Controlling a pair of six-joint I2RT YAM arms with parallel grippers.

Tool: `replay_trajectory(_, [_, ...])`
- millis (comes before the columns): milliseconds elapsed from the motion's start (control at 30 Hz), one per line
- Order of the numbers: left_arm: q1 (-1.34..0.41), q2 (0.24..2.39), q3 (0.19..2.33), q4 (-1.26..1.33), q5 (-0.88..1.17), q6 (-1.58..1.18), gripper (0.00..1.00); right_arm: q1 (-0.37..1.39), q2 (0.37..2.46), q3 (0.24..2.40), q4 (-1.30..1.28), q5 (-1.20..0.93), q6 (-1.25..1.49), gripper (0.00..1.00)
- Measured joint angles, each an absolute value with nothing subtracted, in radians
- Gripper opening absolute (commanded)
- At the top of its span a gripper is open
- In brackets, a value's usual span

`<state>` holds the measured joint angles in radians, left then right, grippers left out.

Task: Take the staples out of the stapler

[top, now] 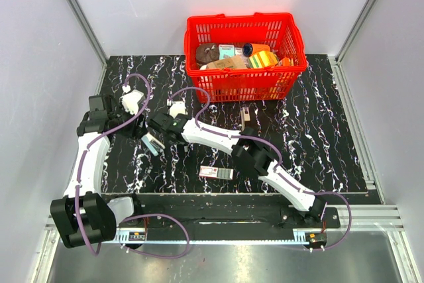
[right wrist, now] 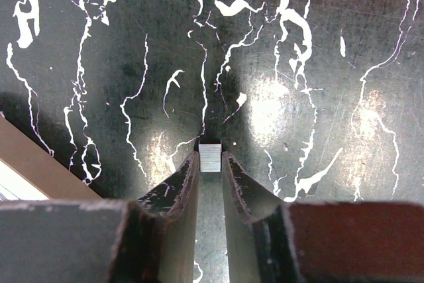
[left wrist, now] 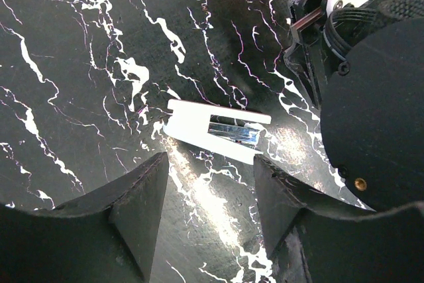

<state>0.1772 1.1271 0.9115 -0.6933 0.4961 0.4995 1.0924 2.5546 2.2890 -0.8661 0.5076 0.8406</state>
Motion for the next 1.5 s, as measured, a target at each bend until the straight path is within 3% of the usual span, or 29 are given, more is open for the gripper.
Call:
replay_trajectory(133, [0.177,1.125,0.908,-0.693,0.496,0.5,0.59,1.092,2.556,2.293,-0.867,0.508,0.833,0.11])
replay_trajectory(433, [0.177,1.125,0.907,-0.693,0.496,0.5,0.59,1.097,2.539,2.255,-0.852,0.534,0.828,0.1])
replay_trajectory(833, [0.178,1.124,0.906,-0.693,0.496,0.507,0.59,1.139,2.23,1.87,-0.844,0.589,0.879,0.05])
replay_trajectory(1167, [0.178,1.103,0.882,-0.689,0.491,0.526,0.59,1.212,1.913,1.536,-0.934,0.62,1.116,0.06])
replay_trajectory(1500, [0.178,1.102,0.881,-0.69,0.49,0.527,0.59,1.258,1.86,1.398,-1.018,0.592,1.283,0.08])
